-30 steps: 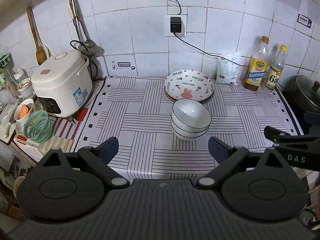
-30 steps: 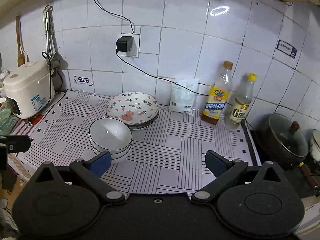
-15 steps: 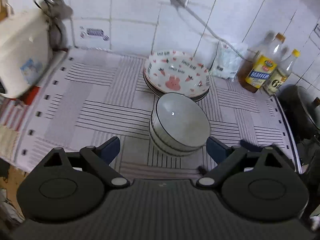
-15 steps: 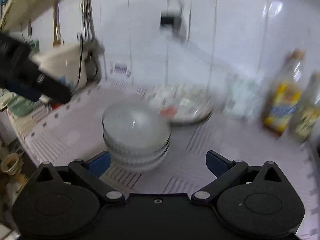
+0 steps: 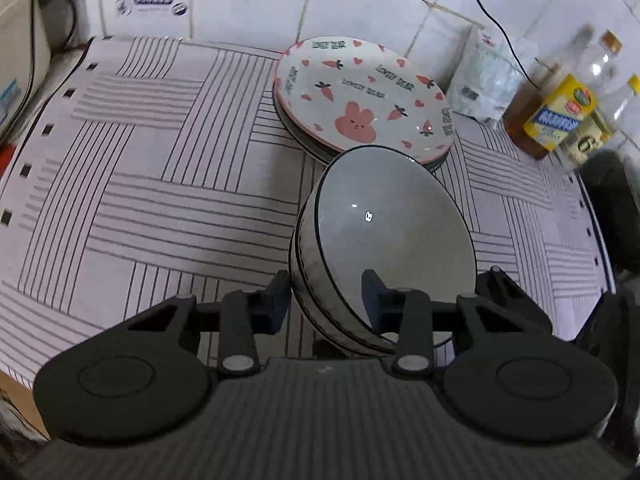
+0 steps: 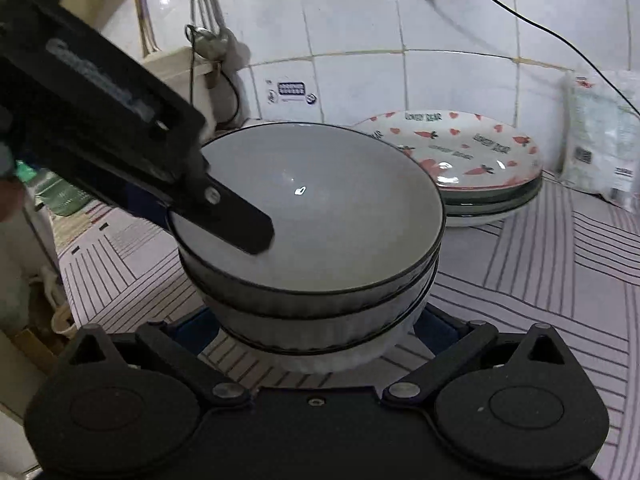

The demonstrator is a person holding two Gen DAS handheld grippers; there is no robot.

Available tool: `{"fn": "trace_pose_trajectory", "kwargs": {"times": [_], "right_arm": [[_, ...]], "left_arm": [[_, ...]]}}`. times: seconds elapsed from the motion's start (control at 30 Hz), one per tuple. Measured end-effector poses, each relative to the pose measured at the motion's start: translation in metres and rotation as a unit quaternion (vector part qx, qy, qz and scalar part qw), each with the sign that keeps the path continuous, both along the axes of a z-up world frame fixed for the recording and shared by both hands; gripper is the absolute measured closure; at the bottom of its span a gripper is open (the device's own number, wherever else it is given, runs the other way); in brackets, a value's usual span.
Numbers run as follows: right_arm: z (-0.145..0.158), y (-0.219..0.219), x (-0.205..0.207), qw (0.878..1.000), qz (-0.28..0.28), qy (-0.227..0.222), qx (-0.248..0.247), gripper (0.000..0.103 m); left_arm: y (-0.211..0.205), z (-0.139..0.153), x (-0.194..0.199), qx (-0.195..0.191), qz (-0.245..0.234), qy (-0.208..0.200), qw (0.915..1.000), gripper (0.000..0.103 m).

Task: Organize plates and bowls
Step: 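Lift the bowl stack and set it onto the bunny plate, then release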

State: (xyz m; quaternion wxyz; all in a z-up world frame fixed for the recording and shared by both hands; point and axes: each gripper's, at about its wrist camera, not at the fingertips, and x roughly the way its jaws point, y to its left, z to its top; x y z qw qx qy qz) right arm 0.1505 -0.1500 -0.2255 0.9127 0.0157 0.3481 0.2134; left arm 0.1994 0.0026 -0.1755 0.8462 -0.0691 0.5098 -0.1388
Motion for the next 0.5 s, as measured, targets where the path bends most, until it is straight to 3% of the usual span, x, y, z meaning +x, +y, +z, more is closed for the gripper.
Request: {"fn": "trace_pose_trajectory", "kwargs": {"times": [0.5], "right_arm": [[0.003,-0.001,-0.008,0.999,0.016,-0.027,0.014,0.0]], "left_arm": [[-0.007,0.016,-0.004,0.051,-0.021,0.01,0.9984,0.069]]}}
